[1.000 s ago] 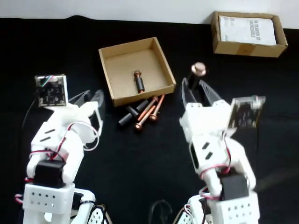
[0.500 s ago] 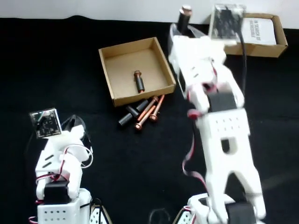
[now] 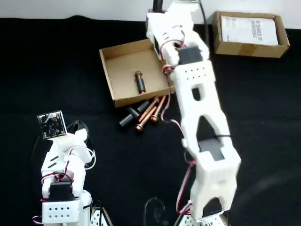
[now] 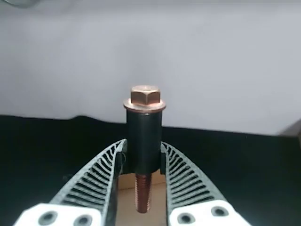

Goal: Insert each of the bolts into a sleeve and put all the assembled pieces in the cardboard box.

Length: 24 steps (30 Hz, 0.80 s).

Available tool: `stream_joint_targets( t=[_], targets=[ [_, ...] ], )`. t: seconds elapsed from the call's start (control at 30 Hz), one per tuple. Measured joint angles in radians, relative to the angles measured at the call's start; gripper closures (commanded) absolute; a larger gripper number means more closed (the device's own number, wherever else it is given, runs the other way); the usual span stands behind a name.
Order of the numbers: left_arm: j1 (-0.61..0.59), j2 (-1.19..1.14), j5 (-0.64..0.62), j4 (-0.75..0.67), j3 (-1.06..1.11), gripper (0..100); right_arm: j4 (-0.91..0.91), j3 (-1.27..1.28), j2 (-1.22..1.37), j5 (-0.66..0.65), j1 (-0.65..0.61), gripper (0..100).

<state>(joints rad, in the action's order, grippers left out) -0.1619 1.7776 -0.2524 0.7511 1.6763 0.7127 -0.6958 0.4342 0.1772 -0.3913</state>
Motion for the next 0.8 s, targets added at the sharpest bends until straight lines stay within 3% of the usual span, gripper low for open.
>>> stream_joint_targets(
  t=[0.3,0.57,0.8],
  targets=[
    [0.000,0.000,0.000,0.040,0.000,99,0.209,-0.313,0.322,0.002,0.000,99.2],
    [0.000,0.000,0.000,0.040,0.002,99,0.433,-0.350,0.439,0.000,-0.002,99.1],
    [0.000,0.000,0.000,0.040,0.002,99,0.628,-0.351,0.509,-0.180,-0.020,99.1]
  ],
)
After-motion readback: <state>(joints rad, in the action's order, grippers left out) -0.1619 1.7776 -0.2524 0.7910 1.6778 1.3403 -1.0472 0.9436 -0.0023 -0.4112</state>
